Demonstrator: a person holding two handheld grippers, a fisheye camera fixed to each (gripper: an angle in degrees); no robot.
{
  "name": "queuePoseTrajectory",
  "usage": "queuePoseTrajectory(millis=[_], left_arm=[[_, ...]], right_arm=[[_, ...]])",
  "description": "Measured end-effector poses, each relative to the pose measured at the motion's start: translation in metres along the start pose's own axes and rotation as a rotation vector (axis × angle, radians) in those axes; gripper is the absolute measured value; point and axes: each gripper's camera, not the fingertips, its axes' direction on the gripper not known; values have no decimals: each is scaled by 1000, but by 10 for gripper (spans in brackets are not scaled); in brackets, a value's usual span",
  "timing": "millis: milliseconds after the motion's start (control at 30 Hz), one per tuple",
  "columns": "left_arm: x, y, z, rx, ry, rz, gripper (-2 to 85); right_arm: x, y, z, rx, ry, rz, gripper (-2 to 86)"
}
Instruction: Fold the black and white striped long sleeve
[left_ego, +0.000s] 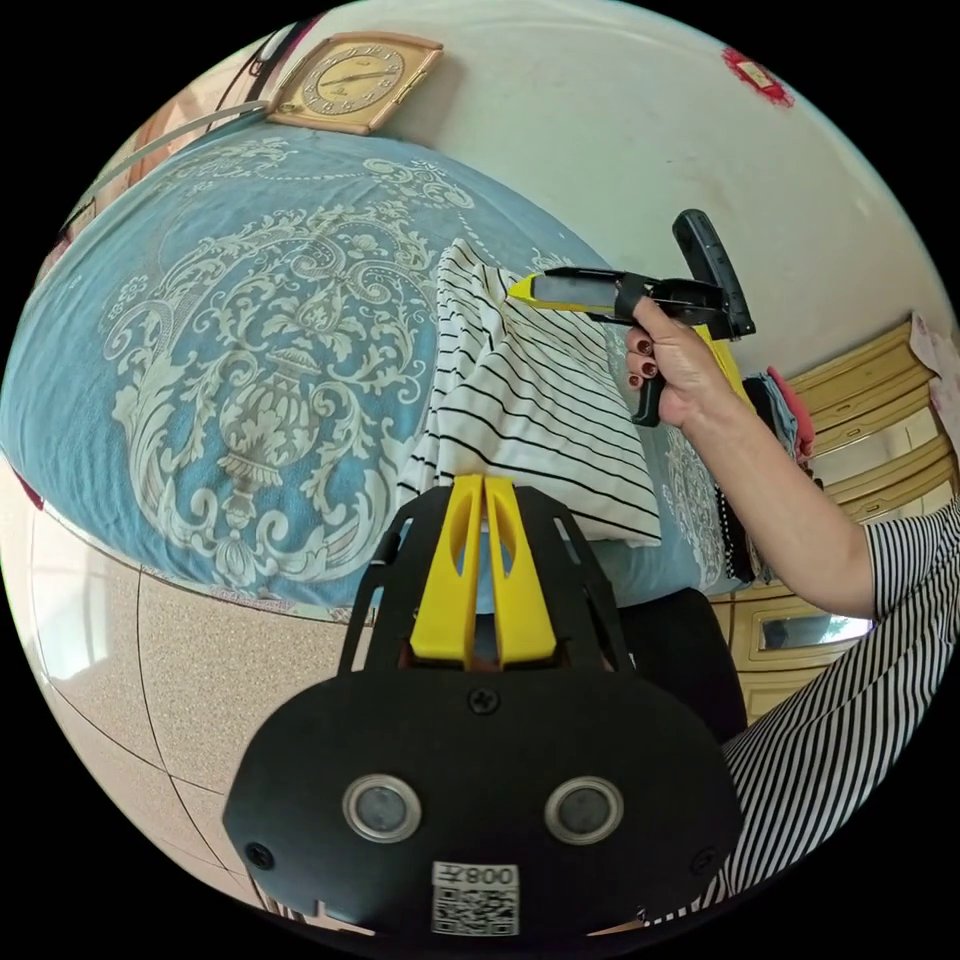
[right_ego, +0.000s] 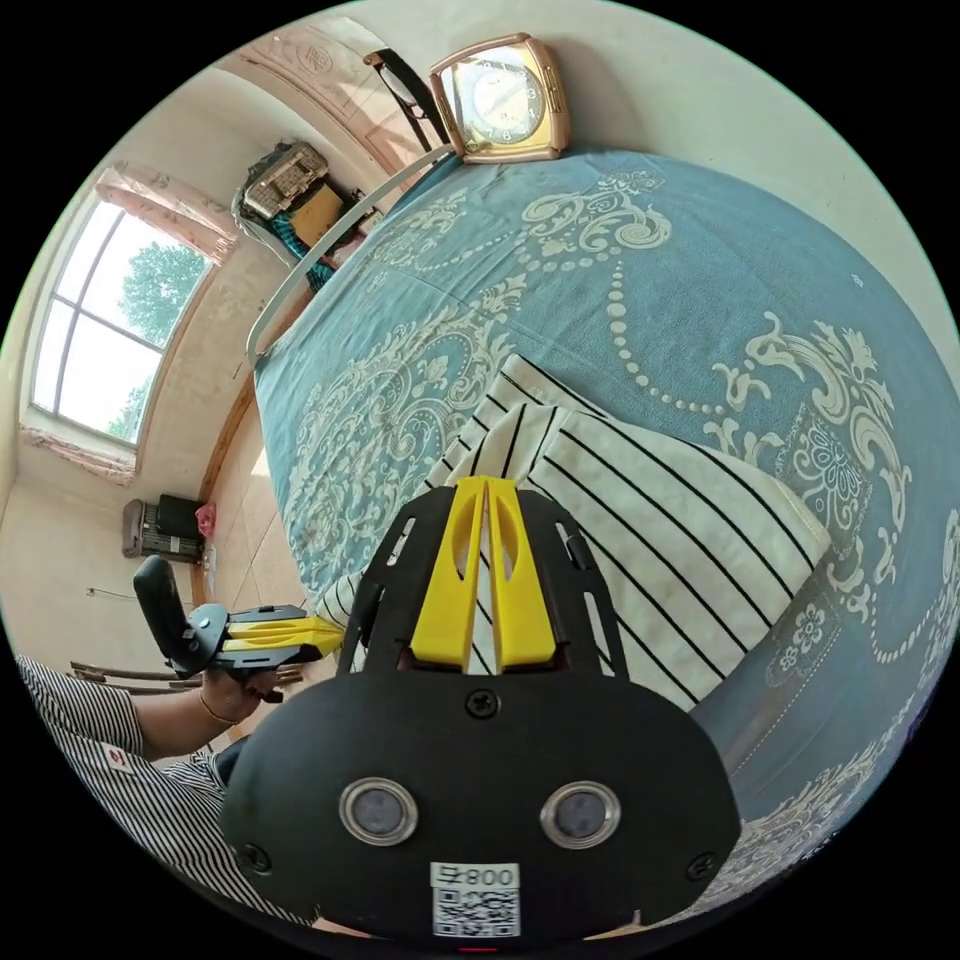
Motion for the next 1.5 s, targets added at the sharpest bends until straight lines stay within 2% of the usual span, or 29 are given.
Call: queuePoseTrajectory(millis=[133, 300, 400, 567, 767, 1033, 1233, 1500], left_arm=[[-4, 3, 6, 5, 19, -35, 3], [-8, 12, -2, 25, 47, -53, 4], [-20, 21, -13, 60, 96, -86, 8], [-49, 39, -18, 65, 205, -182, 27], [-60, 48, -8, 31, 324, -223, 47], [-67, 58, 4, 9, 440, -257, 59], [-74, 60, 12, -24, 499, -259, 65], [-51, 29, 45, -183, 618, -153, 83]], right_arm=[[-7, 13, 21, -123, 18, -23, 1], [15, 23, -28, -89, -53, 12, 2], [33, 58, -85, -25, -103, 20, 4], [109, 191, -174, 67, -253, 238, 19], [166, 310, -208, 54, -480, 500, 75], [174, 332, -213, 35, -712, 576, 104], [185, 347, -238, 85, -764, 626, 90], [181, 340, -263, 55, -788, 628, 49]])
